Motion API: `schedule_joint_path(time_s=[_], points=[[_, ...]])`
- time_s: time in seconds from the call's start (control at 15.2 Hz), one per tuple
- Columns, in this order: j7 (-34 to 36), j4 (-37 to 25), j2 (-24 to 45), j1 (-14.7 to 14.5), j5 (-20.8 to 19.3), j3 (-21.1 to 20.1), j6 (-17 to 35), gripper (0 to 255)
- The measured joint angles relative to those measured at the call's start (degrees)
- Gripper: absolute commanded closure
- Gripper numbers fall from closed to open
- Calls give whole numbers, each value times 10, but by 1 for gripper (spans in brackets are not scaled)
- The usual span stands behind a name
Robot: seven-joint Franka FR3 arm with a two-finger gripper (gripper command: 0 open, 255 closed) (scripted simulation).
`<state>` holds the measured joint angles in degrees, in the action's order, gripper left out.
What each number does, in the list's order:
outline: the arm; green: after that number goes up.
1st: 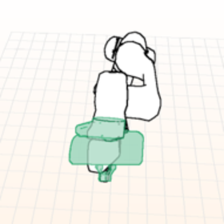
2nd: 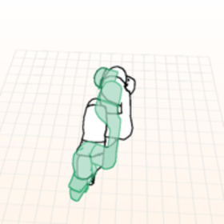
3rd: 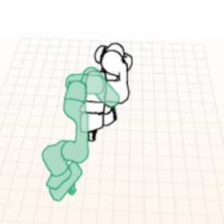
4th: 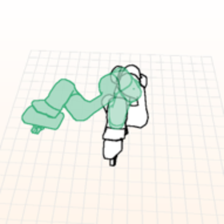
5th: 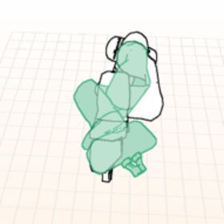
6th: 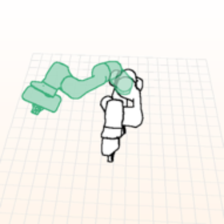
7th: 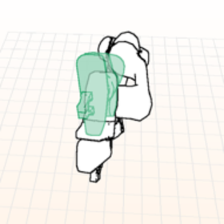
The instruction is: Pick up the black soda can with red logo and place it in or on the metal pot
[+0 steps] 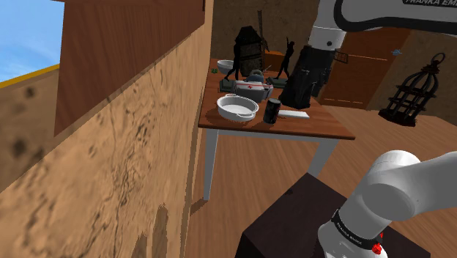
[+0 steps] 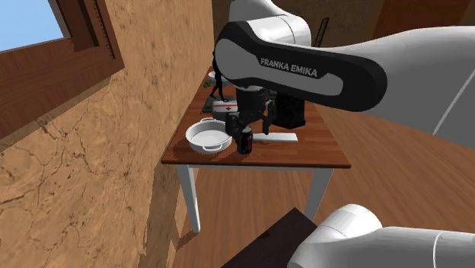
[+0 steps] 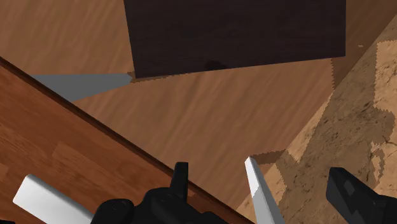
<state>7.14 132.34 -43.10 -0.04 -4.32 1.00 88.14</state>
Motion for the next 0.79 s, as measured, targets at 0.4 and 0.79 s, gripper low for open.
schedule_joint_path(time_s=[0.4,0.79], points=[[-37,-19,72,7,-13,35,52,0],[-86,-66,184,12,-15,77,112,0]])
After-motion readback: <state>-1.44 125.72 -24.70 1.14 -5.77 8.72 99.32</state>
